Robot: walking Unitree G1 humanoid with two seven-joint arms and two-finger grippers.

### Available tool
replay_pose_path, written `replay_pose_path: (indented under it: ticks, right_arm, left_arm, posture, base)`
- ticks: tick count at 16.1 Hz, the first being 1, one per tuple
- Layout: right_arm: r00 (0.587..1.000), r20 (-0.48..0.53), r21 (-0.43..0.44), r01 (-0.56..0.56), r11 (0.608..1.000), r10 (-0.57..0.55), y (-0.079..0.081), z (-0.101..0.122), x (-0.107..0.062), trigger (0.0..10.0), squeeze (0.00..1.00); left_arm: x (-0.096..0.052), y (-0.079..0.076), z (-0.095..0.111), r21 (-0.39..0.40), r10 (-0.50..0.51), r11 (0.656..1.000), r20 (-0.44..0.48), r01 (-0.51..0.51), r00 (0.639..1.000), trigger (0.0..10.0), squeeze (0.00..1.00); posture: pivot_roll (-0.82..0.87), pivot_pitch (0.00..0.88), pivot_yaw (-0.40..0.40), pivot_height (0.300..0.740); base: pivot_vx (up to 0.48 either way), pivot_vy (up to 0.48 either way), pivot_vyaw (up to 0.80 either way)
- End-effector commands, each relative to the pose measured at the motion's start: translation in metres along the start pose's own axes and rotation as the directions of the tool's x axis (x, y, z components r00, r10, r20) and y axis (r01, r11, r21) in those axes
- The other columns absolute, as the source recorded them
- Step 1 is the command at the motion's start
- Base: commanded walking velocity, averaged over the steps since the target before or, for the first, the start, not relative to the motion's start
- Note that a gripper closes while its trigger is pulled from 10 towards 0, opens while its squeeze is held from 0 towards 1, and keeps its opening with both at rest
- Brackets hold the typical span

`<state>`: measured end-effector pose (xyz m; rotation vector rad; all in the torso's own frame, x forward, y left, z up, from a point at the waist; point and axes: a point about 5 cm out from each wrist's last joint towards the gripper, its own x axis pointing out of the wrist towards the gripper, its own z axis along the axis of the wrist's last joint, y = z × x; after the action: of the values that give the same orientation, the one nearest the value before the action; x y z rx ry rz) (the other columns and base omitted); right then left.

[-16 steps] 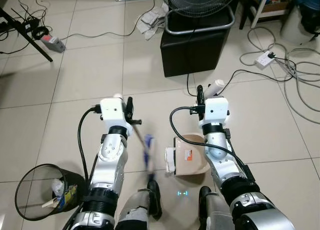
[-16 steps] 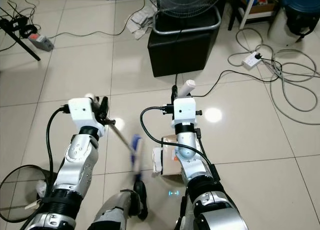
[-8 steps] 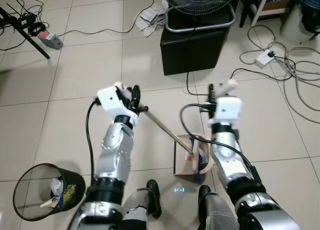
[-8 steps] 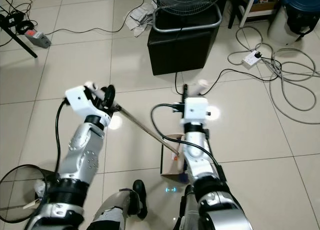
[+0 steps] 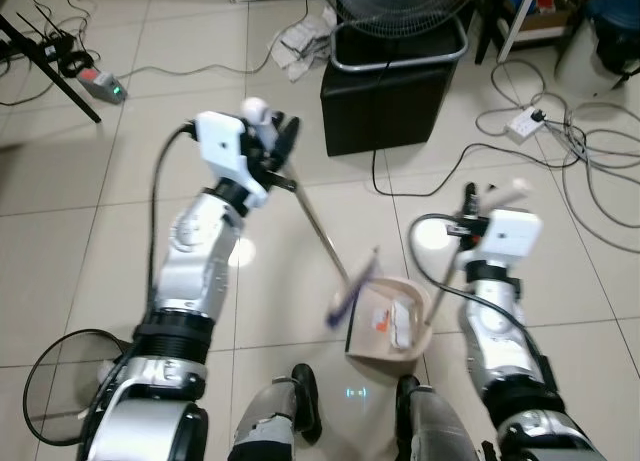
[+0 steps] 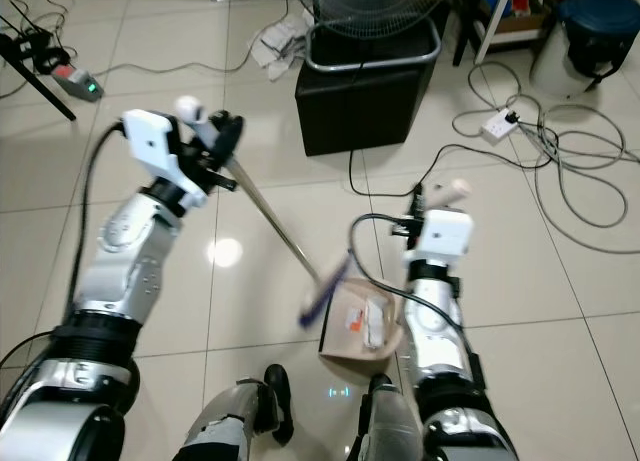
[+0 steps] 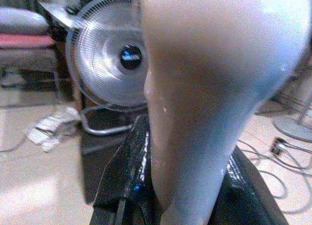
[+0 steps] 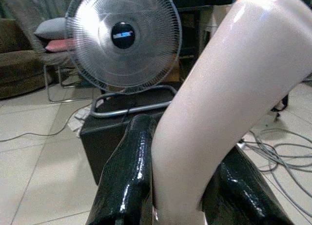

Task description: Sweep floor

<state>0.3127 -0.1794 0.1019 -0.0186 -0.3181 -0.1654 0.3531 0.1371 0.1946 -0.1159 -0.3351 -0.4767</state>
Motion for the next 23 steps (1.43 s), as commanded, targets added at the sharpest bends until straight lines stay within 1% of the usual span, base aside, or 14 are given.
replay_pose_path:
  ticks: [1, 2, 3, 4, 6, 8, 9, 10, 11, 12, 14, 16, 18, 23]
  right_arm:
    - [0.998, -0.059, -0.016, 0.003, 1.000, -0.004, -0.008, -0.007, -0.006, 10.0, 0.00]
    - [0.998, -0.069, -0.006, 0.001, 1.000, -0.001, -0.011, -0.004, -0.003, 10.0, 0.00]
    - [0.998, -0.059, 0.029, 0.003, 1.000, -0.002, -0.015, 0.006, 0.003, 10.0, 0.00]
    - [0.998, -0.055, 0.039, 0.001, 0.999, 0.001, -0.015, 0.010, 0.005, 10.0, 0.00]
    - [0.999, -0.031, 0.051, -0.016, 0.999, 0.018, -0.015, 0.028, 0.015, 10.0, 0.00]
    - [0.999, 0.040, 0.102, -0.031, 0.994, 0.027, -0.014, 0.067, 0.041, 10.0, 0.00]
    - [0.998, 0.043, 0.116, -0.041, 0.992, 0.036, -0.013, 0.073, 0.045, 10.0, 0.00]
    - [0.998, 0.031, 0.159, -0.064, 0.985, 0.060, -0.008, 0.087, 0.055, 10.0, 0.00]
    - [0.997, 0.031, 0.177, -0.073, 0.982, 0.068, -0.007, 0.093, 0.059, 10.0, 0.00]
    - [0.996, 0.038, 0.189, -0.081, 0.979, 0.075, -0.006, 0.098, 0.061, 10.0, 0.00]
    - [0.993, 0.047, 0.234, -0.114, 0.966, 0.106, 0.000, 0.118, 0.069, 10.0, 0.00]
    - [0.991, 0.051, 0.258, -0.134, 0.957, 0.125, 0.005, 0.126, 0.071, 10.0, 0.00]
    - [0.989, 0.070, 0.316, -0.145, 0.938, 0.130, 0.010, 0.138, 0.077, 10.0, 0.00]
    - [0.986, 0.101, 0.360, -0.161, 0.919, 0.133, 0.011, 0.155, 0.082, 10.0, 0.00]
  left_arm:
    - [-0.003, 0.010, 0.005, 0.011, 0.030, 0.999, 0.032, -0.030, 0.999, 10.0, 0.00]
    - [-0.007, 0.017, 0.004, 0.026, 0.059, 0.998, 0.027, -0.060, 0.998, 10.0, 0.00]
    - [-0.016, 0.026, -0.001, 0.052, 0.105, 0.993, 0.008, -0.105, 0.994, 10.0, 0.00]
    - [-0.019, 0.029, -0.003, 0.065, 0.117, 0.991, -0.003, -0.116, 0.993, 10.0, 0.00]
    - [-0.032, 0.037, -0.016, 0.108, 0.173, 0.981, -0.081, -0.164, 0.982, 10.0, 0.00]
    - [-0.057, 0.046, -0.041, 0.193, 0.244, 0.960, -0.230, -0.202, 0.942, 10.0, 0.00]
    - [-0.062, 0.045, -0.044, 0.206, 0.245, 0.959, -0.246, -0.196, 0.938, 10.0, 0.00]
    - [-0.079, 0.040, -0.055, 0.237, 0.240, 0.956, -0.298, -0.172, 0.924, 10.0, 0.00]
    - [-0.085, 0.037, -0.058, 0.238, 0.240, 0.956, -0.312, -0.169, 0.919, 10.0, 0.00]
    - [-0.086, 0.036, -0.059, 0.236, 0.241, 0.957, -0.314, -0.171, 0.918, 10.0, 0.00]
    - [-0.101, 0.031, -0.064, 0.234, 0.277, 0.950, -0.332, -0.205, 0.902, 10.0, 0.00]
    - [-0.104, 0.030, -0.062, 0.257, 0.309, 0.938, -0.323, -0.232, 0.894, 10.0, 0.00]
    - [-0.111, 0.028, -0.054, 0.323, 0.366, 0.907, -0.288, -0.270, 0.885, 10.0, 0.00]
    - [-0.117, 0.021, -0.047, 0.341, 0.368, 0.900, -0.266, -0.270, 0.891, 10.0, 0.00]
  posture:
    - [0.01, 0.139, 0.087, 0.740]
    - [-0.01, 0.125, 0.081, 0.740]
    - [-0.02, 0.103, 0.077, 0.740]
    - [-0.03, 0.099, 0.078, 0.740]
    - [-0.05, 0.082, 0.080, 0.740]
    - [-0.06, 0.058, 0.071, 0.740]
    - [-0.06, 0.058, 0.072, 0.740]
    - [-0.07, 0.052, 0.080, 0.740]
    - [-0.08, 0.045, 0.084, 0.740]
    - [-0.09, 0.041, 0.086, 0.740]
    - [-0.09, 0.032, 0.087, 0.740]
    - [-0.07, 0.026, 0.071, 0.740]
    - [-0.04, 0.008, 0.064, 0.740]
    - [-0.04, 0.000, 0.058, 0.740]
  base:
    - [0.000, 0.000, 0.00]
    - [0.000, 0.000, 0.00]
    - [0.000, 0.000, 0.00]
    - [0.000, 0.000, 0.00]
    - [0.000, 0.000, 0.00]
    - [0.000, 0.000, 0.80]
    - [0.000, 0.000, 0.80]
    - [0.000, 0.000, 0.80]
    - [0.000, 0.000, 0.80]
    - [0.000, 0.000, 0.80]
    - [0.000, 0.000, 0.80]
    - [0.000, 0.000, 0.80]
    - [0.000, 0.000, 0.80]
    - [0.000, 0.000, 0.80]
